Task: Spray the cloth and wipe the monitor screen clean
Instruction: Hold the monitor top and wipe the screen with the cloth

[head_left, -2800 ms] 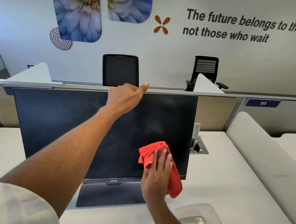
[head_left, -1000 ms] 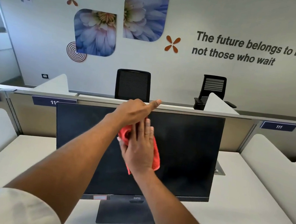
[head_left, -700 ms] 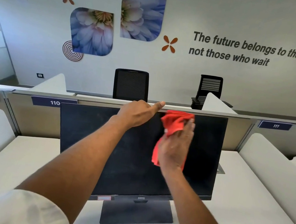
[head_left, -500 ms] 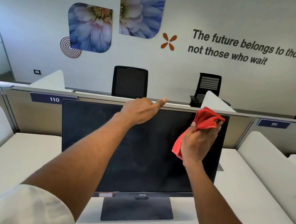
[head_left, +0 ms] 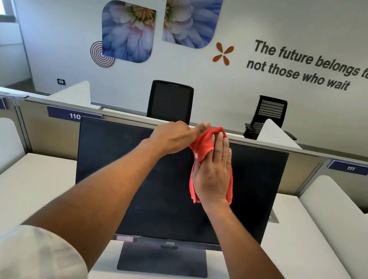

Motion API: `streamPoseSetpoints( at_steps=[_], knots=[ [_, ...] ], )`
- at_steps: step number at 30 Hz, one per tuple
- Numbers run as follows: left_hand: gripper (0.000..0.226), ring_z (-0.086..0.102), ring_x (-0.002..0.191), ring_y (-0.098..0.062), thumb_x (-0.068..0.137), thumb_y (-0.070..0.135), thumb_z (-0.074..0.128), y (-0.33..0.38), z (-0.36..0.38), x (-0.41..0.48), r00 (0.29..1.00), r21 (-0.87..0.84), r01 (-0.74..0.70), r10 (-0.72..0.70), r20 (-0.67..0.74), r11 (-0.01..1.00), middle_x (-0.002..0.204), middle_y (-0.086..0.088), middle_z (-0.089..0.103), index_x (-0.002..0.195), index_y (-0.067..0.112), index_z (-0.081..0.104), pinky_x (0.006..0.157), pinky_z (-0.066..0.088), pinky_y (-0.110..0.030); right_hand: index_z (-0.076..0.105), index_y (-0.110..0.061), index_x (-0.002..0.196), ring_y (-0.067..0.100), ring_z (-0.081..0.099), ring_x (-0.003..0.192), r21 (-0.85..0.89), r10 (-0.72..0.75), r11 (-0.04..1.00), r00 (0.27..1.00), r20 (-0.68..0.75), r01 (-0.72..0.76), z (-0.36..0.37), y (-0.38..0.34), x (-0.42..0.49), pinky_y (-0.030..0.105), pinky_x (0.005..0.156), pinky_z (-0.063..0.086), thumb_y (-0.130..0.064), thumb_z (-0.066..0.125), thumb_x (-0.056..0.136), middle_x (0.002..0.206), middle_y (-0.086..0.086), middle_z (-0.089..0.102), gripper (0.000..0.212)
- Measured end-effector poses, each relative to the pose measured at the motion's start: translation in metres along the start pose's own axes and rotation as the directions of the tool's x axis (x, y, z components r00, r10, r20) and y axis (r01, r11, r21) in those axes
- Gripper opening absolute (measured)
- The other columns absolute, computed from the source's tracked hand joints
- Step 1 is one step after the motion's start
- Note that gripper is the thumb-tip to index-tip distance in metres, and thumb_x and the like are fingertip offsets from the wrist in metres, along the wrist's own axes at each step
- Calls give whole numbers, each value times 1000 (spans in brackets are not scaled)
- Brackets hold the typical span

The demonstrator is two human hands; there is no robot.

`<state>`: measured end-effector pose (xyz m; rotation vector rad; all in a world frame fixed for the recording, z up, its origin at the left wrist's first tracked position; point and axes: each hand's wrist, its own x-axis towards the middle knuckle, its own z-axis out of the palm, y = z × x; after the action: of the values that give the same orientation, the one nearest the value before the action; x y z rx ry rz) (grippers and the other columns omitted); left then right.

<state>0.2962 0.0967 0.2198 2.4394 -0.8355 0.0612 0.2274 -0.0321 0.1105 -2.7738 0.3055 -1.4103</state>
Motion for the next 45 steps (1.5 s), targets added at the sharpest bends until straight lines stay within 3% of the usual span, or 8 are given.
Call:
streamPoseSetpoints(
  at_steps=[8, 16, 23, 26, 30, 34, 38, 45],
  knots=[
    [91, 59, 87, -27, 73, 91, 16, 6, 0, -4, 994, -52, 105, -105, 7, 993, 83, -4, 60, 77, 13, 61, 83, 45, -42, 7, -2, 153, 38, 13, 149, 167, 489, 861, 872, -13, -480, -9, 36, -6, 45, 122, 14, -41, 33, 102, 161, 22, 10, 69],
    [78, 63, 85, -33, 87, 78, 20, 6, -1, 3, 995, -59, 98, -97, 9, 993, 71, -11, 60, 62, 14, 56, 89, 48, -45, 18, 0, 152, 40, 17, 147, 106, 112, 987, 991, 77, -120, 13, -52, -27, 48, 121, 17, -37, 44, 97, 157, 25, 20, 71],
    [80, 60, 107, -29, 90, 74, 17, -1, 4, 2, 999, -15, 41, -41, -21, 999, 104, -8, 68, 107, 15, 68, 88, 41, -40, 13, -9, 154, 31, 15, 149, 35, -231, 973, 966, 114, 229, 21, -52, -47, 43, 121, 12, -35, 54, 94, 160, 15, 15, 78],
    [67, 62, 92, -31, 93, 70, 19, -1, 6, 1, 999, 28, 16, -15, -30, 999, 73, -1, 60, 64, 20, 53, 88, 46, -42, 26, -1, 150, 35, 19, 147, 20, -59, 998, 996, 67, 58, 12, -15, -43, 47, 121, 16, -28, 56, 91, 158, 18, 17, 71],
    [70, 61, 94, -29, 92, 71, 18, -4, 6, 2, 1000, 9, 28, -28, -14, 1000, 83, -2, 62, 80, 16, 59, 86, 45, -44, 20, 0, 152, 40, 18, 147, 85, 353, 933, 935, -29, -350, -6, 44, -36, 49, 121, 19, -36, 40, 101, 158, 26, 18, 66],
    [77, 59, 101, -31, 89, 74, 18, -2, 4, 6, 999, 25, 39, -39, 0, 999, 106, -9, 67, 91, 12, 63, 86, 44, -42, 19, -2, 152, 41, 18, 147, 182, 477, 867, 878, -33, -464, -7, 35, -19, 47, 122, 17, -36, 38, 102, 158, 26, 16, 64],
    [75, 59, 100, -34, 88, 75, 21, -3, 3, 10, 997, -9, 71, -71, 19, 997, 107, -14, 67, 80, 11, 59, 91, 45, -45, 21, 2, 150, 42, 18, 147, 133, 297, 946, 955, 3, -295, 5, -28, -12, 49, 121, 17, -35, 38, 101, 158, 28, 17, 65],
    [80, 54, 119, -32, 92, 69, 26, -3, -2, 14, 994, -79, 104, -101, 42, 991, 132, -17, 58, 125, 4, 59, 92, 38, -41, 18, -6, 153, 32, 15, 149, 112, -119, 988, 986, 114, 106, 25, -90, -34, 44, 123, 14, -34, 54, 94, 159, 19, 23, 74]
  ],
)
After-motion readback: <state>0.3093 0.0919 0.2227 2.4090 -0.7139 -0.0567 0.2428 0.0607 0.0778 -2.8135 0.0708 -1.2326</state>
